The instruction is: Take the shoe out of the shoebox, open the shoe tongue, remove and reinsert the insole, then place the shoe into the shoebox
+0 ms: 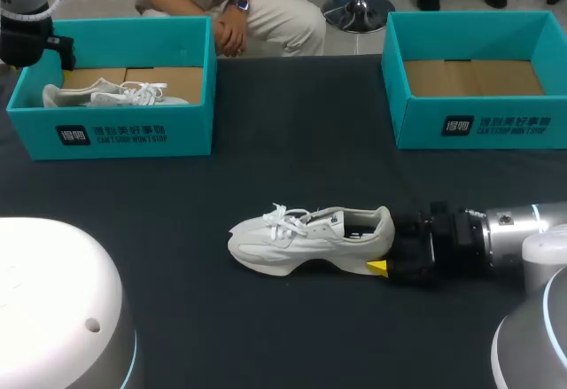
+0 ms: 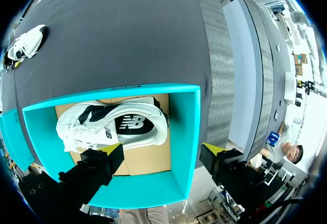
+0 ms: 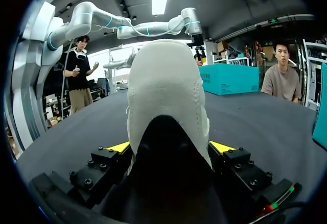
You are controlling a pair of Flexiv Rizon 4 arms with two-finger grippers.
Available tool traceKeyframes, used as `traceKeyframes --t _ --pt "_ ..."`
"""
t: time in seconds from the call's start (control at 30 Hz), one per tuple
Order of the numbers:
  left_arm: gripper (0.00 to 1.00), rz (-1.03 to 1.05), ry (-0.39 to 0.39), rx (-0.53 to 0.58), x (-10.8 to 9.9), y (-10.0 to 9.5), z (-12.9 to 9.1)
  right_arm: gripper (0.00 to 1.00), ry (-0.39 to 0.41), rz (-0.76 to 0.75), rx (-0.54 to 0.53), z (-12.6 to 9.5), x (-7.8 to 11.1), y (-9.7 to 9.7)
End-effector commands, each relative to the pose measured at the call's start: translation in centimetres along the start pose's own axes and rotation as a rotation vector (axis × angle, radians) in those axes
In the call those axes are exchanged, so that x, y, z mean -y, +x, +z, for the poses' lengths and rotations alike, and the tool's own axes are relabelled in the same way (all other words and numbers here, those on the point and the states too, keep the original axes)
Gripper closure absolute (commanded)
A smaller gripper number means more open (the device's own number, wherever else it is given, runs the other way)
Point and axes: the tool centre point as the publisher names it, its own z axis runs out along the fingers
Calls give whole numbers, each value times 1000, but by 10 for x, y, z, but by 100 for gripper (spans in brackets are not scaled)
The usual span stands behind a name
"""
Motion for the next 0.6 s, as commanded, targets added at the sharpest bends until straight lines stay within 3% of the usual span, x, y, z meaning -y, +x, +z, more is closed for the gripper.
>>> traceKeyframes --t 0.03,0.2,0.33,0.6 --pt "0 1 -1 0 0 0 0 100 2 1 2 2 5 3" --pt "0 -15 0 11 1 1 -2 100 2 1 2 2 5 3" --pt "0 -83 53 27 7 -4 -15 100 2 1 2 2 5 3" --pt "0 -323 91 -38 45 -48 -46 100 2 1 2 2 5 3"
